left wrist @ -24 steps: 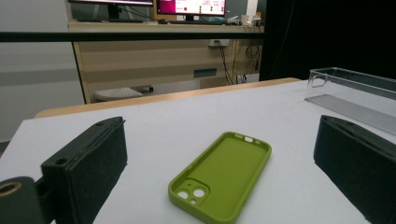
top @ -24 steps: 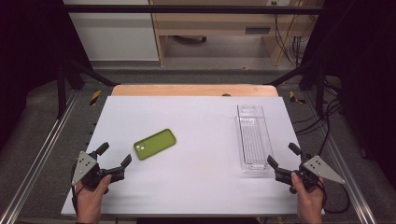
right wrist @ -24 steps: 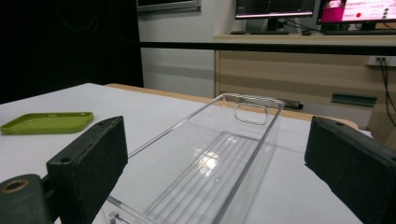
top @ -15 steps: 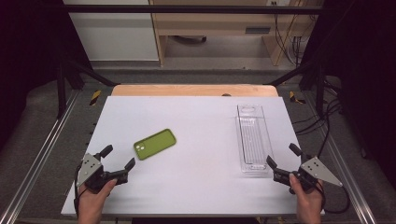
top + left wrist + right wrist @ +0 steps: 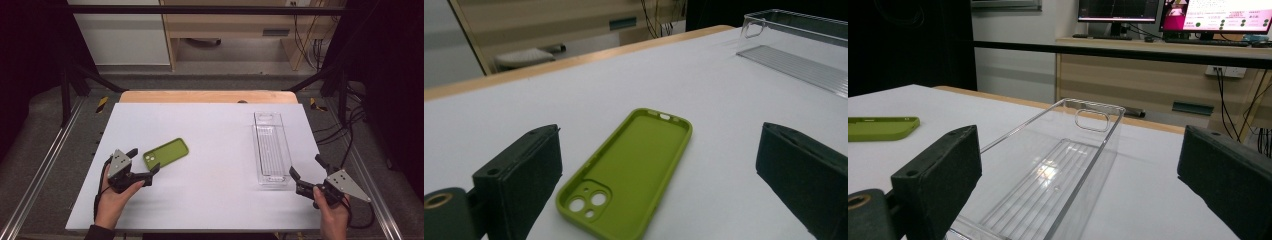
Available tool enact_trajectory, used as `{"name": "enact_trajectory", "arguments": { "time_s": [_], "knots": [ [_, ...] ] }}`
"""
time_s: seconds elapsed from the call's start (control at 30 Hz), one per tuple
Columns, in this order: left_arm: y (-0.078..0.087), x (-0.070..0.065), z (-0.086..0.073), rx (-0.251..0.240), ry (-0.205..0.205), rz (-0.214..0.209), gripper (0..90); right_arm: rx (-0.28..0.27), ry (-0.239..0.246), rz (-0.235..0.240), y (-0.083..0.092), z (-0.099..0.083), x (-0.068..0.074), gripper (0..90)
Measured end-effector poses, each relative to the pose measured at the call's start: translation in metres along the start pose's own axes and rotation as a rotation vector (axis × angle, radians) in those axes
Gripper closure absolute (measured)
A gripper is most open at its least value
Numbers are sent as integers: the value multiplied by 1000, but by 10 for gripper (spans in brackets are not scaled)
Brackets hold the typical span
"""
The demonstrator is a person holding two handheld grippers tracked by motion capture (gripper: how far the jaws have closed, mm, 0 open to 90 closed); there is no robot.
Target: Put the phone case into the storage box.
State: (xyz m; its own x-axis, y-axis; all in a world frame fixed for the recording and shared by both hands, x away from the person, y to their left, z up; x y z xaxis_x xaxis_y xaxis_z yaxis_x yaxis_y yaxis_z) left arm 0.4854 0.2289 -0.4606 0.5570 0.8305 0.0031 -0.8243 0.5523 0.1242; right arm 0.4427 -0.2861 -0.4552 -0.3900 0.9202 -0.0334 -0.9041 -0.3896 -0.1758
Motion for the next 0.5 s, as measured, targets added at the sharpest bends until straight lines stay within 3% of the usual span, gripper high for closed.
{"name": "enact_trajectory", "arguments": {
  "time_s": [0.27,0.5],
  "knots": [
    [-29,0,-1,118,-57,-17,62,5,-1,18,-2,-2,4,41],
    [-47,0,-3,189,-68,-42,201,9,2,25,-3,-2,6,40]
  ]
}}
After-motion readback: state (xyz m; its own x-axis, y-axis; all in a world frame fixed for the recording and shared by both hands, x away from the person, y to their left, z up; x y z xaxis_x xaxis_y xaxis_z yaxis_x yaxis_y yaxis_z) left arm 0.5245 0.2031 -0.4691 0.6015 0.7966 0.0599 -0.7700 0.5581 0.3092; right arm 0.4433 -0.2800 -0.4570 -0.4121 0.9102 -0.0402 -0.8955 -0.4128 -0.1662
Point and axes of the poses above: each handheld gripper's, and its own axes: y roughly backward along the jaws, z roughly out of its top, x roughly to its left, the point moved 5 cm from there along -y, roughly forward along the jaws, and after that the axes turned 13 degrees about -x, right-handed, at the moved point
